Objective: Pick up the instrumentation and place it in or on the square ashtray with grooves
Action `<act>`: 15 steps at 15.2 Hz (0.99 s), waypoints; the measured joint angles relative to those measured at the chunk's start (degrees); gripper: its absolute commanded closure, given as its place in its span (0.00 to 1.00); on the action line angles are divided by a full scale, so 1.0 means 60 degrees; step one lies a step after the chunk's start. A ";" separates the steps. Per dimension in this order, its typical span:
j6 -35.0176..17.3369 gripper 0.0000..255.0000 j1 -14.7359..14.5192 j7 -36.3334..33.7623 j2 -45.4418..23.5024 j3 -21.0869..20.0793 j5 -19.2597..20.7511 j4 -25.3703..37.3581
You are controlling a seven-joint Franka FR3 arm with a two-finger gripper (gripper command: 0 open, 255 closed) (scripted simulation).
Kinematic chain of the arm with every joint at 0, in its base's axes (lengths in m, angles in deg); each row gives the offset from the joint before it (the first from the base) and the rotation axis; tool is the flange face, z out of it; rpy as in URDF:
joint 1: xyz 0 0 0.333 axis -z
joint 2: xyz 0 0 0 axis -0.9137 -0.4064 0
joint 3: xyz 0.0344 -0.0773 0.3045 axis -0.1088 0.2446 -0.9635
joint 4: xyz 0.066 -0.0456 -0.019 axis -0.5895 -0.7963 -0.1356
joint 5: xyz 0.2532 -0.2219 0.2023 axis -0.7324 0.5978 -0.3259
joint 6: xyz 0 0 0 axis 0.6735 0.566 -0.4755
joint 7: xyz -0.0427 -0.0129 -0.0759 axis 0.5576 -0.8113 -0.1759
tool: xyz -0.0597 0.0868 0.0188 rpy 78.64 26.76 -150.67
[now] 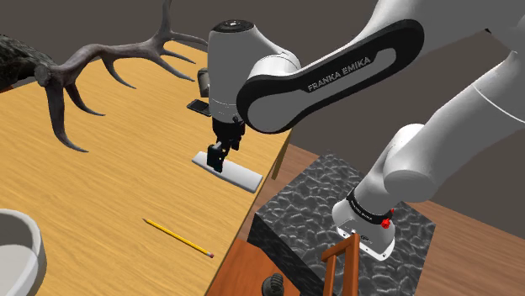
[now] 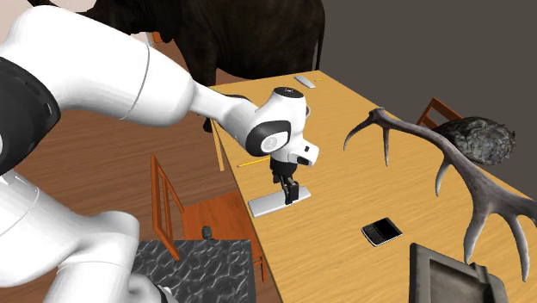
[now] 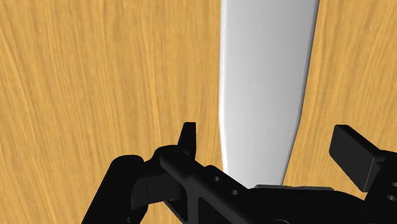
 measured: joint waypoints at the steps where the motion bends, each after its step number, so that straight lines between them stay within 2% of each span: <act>1: -0.0167 0.00 0.0002 -0.0069 -0.0148 -0.0046 0.0064 -0.0032; 7: -0.1021 0.00 0.0034 -0.0352 -0.0752 -0.0180 0.0370 -0.0337; 13: -0.1128 0.00 0.0040 -0.0386 -0.0826 -0.0191 0.0414 -0.0372; 14: -0.1128 1.00 0.0040 -0.0386 -0.0826 -0.0191 0.0414 -0.0372; 15: -0.1126 1.00 0.0040 -0.0386 -0.0822 -0.0191 0.0414 -0.0369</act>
